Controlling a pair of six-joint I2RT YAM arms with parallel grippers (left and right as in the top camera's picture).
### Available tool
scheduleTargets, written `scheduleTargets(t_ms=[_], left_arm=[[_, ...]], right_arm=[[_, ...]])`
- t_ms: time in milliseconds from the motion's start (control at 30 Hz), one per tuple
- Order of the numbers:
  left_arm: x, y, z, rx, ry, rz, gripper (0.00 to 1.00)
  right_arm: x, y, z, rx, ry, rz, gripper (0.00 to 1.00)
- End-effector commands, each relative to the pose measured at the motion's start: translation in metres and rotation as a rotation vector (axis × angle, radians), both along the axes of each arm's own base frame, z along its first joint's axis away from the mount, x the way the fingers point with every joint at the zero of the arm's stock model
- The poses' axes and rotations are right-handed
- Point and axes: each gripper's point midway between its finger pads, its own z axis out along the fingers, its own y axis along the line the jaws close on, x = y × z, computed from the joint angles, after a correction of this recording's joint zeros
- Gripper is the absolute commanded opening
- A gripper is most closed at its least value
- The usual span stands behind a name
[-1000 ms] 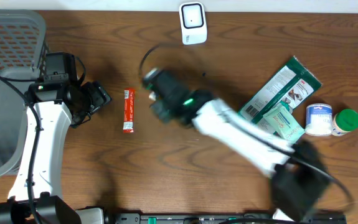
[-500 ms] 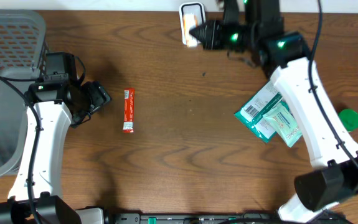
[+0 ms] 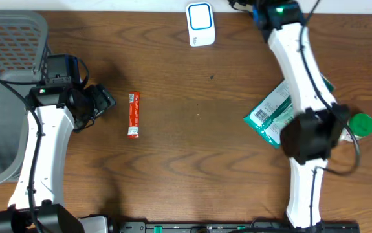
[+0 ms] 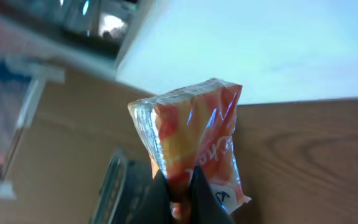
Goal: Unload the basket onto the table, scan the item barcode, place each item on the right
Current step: 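Lift the orange snack packet and carry it up to the white scanner, then move the snack packet to the right edge and set it down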
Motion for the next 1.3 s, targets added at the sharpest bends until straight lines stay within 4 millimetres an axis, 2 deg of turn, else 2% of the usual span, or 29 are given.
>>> scheduleTargets(t_ms=[0, 33, 67, 200, 367, 433, 867, 1000, 1033, 1100, 1133, 1167, 1267], left_arm=[[0.000, 0.001, 0.000, 0.005, 0.003, 0.005, 0.84], [0.000, 0.001, 0.000, 0.005, 0.003, 0.005, 0.84], [0.000, 0.001, 0.000, 0.005, 0.003, 0.005, 0.84], [0.000, 0.001, 0.000, 0.005, 0.003, 0.005, 0.84], [0.000, 0.001, 0.000, 0.005, 0.003, 0.005, 0.84], [0.000, 0.001, 0.000, 0.005, 0.003, 0.005, 0.84], [0.000, 0.001, 0.000, 0.005, 0.003, 0.005, 0.84], [0.000, 0.001, 0.000, 0.005, 0.003, 0.005, 0.84], [0.000, 0.001, 0.000, 0.005, 0.003, 0.005, 0.84], [0.000, 0.001, 0.000, 0.005, 0.003, 0.005, 0.84], [0.000, 0.001, 0.000, 0.005, 0.003, 0.005, 0.84], [0.000, 0.001, 0.000, 0.005, 0.003, 0.005, 0.84], [0.000, 0.001, 0.000, 0.005, 0.003, 0.005, 0.85]], right_arm=[[0.027, -0.003, -0.053, 0.115, 0.189, -0.028, 0.01], [0.033, -0.005, -0.067, 0.125, 0.214, -0.036, 0.01], [0.043, -0.009, -0.096, 0.139, 0.263, -0.053, 0.01], [0.060, -0.017, -0.159, 0.160, 0.330, -0.062, 0.01], [0.065, -0.023, -0.201, 0.189, 0.389, -0.051, 0.01], [0.065, -0.025, -0.206, 0.188, 0.397, -0.055, 0.01], [0.062, -0.024, -0.194, 0.201, 0.351, 0.002, 0.01], [0.059, -0.025, -0.158, 0.205, 0.255, 0.039, 0.01], [0.056, -0.025, -0.136, 0.205, 0.223, 0.047, 0.01], [0.050, -0.025, -0.110, 0.198, 0.196, 0.055, 0.01], [0.041, -0.027, -0.087, 0.163, 0.186, 0.052, 0.01], [0.037, -0.030, -0.081, 0.134, 0.185, 0.038, 0.01], [0.016, -0.053, -0.062, -0.099, 0.182, -0.101, 0.01]])
